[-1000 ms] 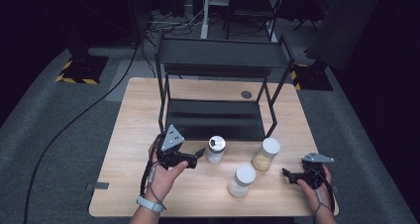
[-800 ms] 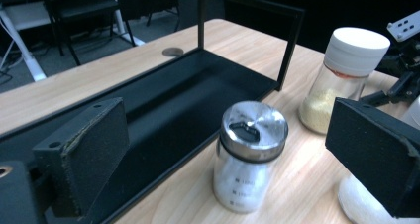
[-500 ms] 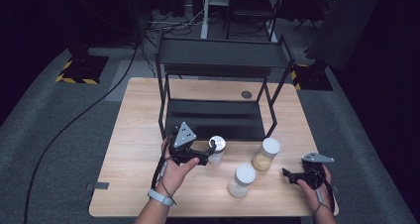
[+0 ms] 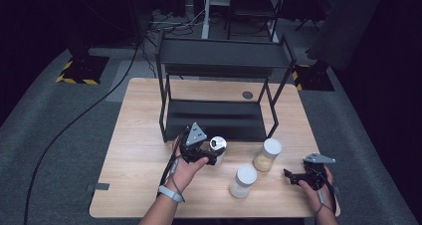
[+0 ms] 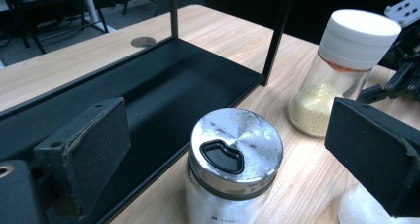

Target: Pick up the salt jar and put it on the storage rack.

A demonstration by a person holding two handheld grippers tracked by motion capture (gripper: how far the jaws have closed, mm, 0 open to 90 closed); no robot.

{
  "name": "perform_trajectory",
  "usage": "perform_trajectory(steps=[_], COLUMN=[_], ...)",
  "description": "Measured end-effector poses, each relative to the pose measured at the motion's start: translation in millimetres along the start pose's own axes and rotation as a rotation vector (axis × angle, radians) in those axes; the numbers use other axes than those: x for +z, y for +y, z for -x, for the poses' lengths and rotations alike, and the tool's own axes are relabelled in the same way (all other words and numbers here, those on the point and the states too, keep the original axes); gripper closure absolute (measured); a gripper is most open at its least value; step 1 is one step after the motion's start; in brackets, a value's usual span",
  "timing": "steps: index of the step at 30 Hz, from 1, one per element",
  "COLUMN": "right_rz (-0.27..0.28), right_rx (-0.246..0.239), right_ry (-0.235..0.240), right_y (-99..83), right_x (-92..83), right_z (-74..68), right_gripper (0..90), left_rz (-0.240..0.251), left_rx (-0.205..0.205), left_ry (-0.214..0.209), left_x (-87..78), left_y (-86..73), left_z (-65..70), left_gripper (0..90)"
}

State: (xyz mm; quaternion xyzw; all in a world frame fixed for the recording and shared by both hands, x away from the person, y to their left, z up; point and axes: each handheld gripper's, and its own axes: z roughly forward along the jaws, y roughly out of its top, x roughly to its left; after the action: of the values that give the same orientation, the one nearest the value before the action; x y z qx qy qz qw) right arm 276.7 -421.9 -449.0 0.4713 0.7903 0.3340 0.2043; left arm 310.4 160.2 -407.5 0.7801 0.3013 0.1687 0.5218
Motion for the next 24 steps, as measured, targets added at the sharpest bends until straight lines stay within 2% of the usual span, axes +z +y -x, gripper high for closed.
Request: perform_trajectory(steps=[6, 24], right_rz=[0.0, 0.0], right_rx=[0.0, 0.002], right_ry=[0.0, -0.001], right_y=[0.0, -0.2], right_x=[0.0, -0.4], right_z=[0.0, -0.6], right_gripper=[0.2, 0.3], left_rz=[0.02, -0.074], left_rx=[-0.013, -0.013], left_ry=[-0.014, -0.029], left_x=[7.6, 31.0], left_y=[-4.3, -6.3], left_z=[-1.7, -3.2], left_gripper=[3.4, 5.1])
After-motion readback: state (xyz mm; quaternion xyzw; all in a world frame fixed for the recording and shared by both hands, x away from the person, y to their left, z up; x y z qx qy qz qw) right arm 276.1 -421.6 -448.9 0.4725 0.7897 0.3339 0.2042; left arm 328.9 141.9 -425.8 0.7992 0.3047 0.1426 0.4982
